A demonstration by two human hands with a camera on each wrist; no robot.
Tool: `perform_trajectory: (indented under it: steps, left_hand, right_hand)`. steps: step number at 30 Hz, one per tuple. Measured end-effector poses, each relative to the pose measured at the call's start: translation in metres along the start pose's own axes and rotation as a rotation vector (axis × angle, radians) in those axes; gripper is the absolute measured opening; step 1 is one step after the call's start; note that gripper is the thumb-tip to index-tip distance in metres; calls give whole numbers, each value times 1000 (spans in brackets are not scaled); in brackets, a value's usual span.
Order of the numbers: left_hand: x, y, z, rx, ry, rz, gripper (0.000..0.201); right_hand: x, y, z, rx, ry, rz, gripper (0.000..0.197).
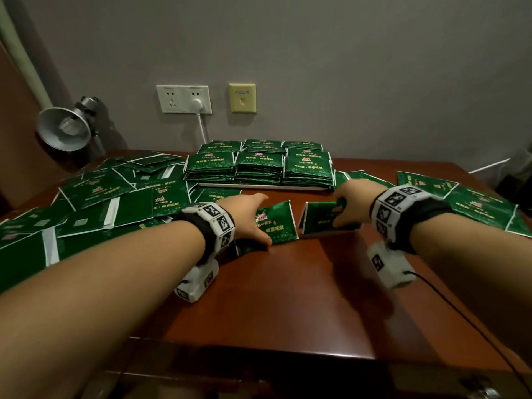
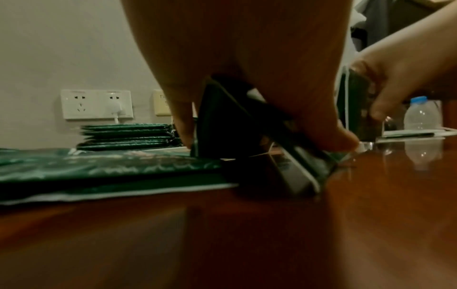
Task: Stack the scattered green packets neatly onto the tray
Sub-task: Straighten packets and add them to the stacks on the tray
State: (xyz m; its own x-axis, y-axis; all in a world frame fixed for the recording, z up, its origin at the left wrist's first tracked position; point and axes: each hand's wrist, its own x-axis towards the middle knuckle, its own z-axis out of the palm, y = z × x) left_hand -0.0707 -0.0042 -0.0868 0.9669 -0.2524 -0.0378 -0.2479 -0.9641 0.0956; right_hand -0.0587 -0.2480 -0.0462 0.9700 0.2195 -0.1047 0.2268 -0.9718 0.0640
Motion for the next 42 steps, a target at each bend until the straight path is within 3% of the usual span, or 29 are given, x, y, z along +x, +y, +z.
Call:
perform_trajectory:
  steps: [4, 7, 12, 13, 16, 18, 22, 27, 34, 38, 42]
  left_hand:
    - [-9, 0, -13, 74, 151, 2, 62]
    - [-12, 2, -23, 48, 195, 16, 46]
    - [-7, -4, -26, -318, 80, 39, 21]
    - [-6, -5, -24, -319, 44, 39, 21]
    - [-3, -6, -16, -109, -18, -25, 60]
    - [-2, -5, -11, 15, 12, -69, 61]
    - [4, -2, 4, 92, -109, -121, 92]
    - [10, 5, 13, 125, -139, -116, 96]
    - [10, 13, 7, 123, -152, -46, 89]
    - [7, 8, 1, 166, -128, -67, 106]
    - [1, 0, -16, 185, -52, -52, 88]
  right_hand:
    - [-4, -8, -2, 137, -13, -55, 25]
    - [-8, -15, -6, 265, -77, -80, 17]
    - [-9, -31, -10, 347, -93, -33, 31]
    - [-6, -34, -8, 318, -113, -31, 33]
    - [3, -39, 3, 103, -79, -21, 47]
    - [6, -39, 11, 14, -41, -39, 70]
    - [6, -43, 25, -37, -219, -79, 111]
    - [8, -52, 35, -130, -159, -35, 94]
    - [2, -57, 37, -56, -146, -61, 68]
    - [-1, -50, 34, -64, -77, -67, 76]
    - [-1, -43, 22, -3, -25, -67, 81]
